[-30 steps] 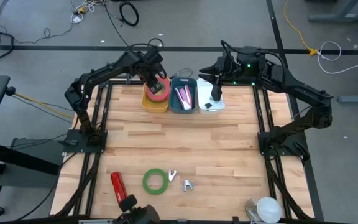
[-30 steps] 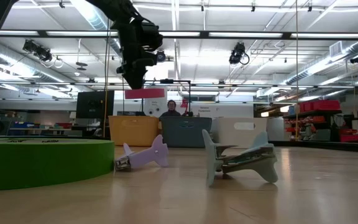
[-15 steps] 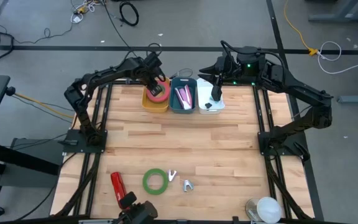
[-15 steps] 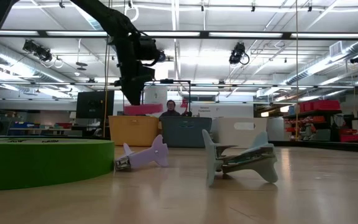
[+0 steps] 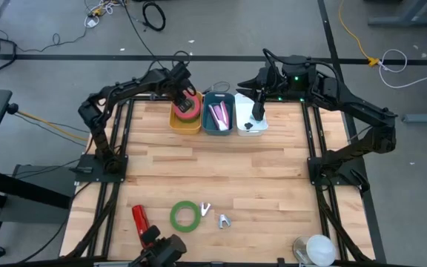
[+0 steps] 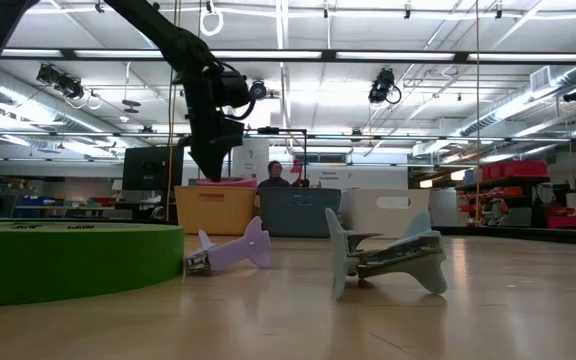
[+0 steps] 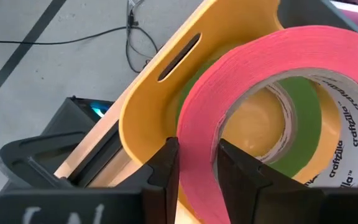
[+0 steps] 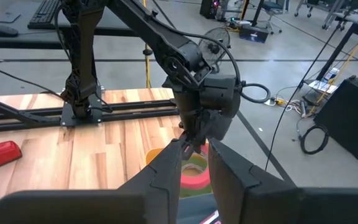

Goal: Pick and place Stapler, Stapler remover, tape
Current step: Put the pink tape into the yellow bin, then put the green tape into the yellow bin

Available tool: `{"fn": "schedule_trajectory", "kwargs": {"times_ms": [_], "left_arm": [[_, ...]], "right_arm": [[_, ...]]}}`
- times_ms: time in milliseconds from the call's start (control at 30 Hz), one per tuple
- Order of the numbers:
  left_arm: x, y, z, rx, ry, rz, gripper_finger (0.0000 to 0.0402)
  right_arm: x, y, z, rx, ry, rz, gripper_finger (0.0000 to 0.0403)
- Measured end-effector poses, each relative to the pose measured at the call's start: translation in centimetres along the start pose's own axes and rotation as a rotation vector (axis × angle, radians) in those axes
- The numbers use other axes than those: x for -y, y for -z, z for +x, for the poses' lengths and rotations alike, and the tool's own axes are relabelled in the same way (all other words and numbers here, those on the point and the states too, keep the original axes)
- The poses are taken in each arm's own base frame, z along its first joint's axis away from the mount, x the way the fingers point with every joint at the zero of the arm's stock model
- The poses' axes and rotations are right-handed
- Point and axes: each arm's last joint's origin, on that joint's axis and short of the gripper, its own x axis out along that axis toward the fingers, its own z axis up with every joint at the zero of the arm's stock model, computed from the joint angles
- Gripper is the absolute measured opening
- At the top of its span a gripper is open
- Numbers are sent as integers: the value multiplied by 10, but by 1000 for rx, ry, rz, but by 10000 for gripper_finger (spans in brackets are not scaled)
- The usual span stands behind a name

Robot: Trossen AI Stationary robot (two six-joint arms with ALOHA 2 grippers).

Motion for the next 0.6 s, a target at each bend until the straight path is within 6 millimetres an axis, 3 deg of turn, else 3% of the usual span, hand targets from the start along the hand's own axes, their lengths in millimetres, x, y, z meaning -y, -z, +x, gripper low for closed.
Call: {"fn": "schedule_trajectory", "kwargs": {"times_ms": [267,600], "left_arm": [[4,0,5,-5,46,0,108],[4,-1,4,-11,-52,9,203]], "right_arm": [[0,0,0,0,2,-11,81],[0,0,0,0,2,-17,81]]}}
